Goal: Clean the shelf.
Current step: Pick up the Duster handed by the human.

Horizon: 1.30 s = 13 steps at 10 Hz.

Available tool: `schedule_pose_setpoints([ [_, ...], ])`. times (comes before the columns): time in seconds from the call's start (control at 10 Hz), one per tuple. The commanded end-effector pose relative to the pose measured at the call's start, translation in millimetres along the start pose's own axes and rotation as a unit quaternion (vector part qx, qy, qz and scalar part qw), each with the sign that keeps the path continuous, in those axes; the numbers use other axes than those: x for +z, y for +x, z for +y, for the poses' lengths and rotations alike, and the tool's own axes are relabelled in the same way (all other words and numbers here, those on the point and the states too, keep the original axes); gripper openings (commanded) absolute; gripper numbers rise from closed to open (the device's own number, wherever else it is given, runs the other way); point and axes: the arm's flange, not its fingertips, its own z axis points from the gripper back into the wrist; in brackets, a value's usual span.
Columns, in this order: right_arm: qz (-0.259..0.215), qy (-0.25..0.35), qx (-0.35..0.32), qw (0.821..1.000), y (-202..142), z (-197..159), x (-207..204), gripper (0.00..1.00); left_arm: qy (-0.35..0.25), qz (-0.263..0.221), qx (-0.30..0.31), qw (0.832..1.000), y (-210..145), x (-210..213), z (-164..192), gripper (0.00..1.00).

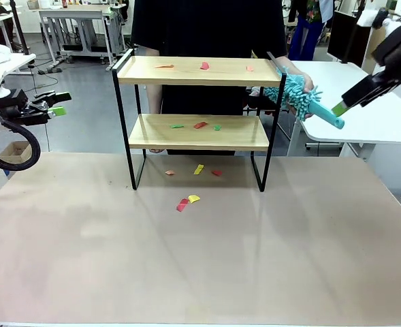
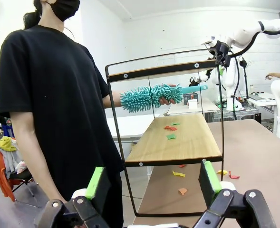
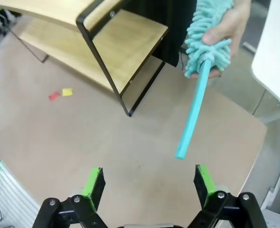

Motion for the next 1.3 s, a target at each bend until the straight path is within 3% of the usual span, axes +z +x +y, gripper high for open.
schedule_pose_setpoints([
  [0.0,-0.016,-0.033,-0.016,0.999,-4,10,-15,1.00,0.001,-0.001,-0.005,1.000,2,1,-1,1.00],
  [0.6,-0.015,-0.071,-0.043,0.996,19,1,-68,1.00,0.001,-0.001,-0.005,1.000,2,1,-1,1.00],
  [1.2,0.027,-0.065,-0.057,0.996,40,-37,-69,1.00,0.001,-0.001,-0.005,1.000,2,1,-1,1.00],
])
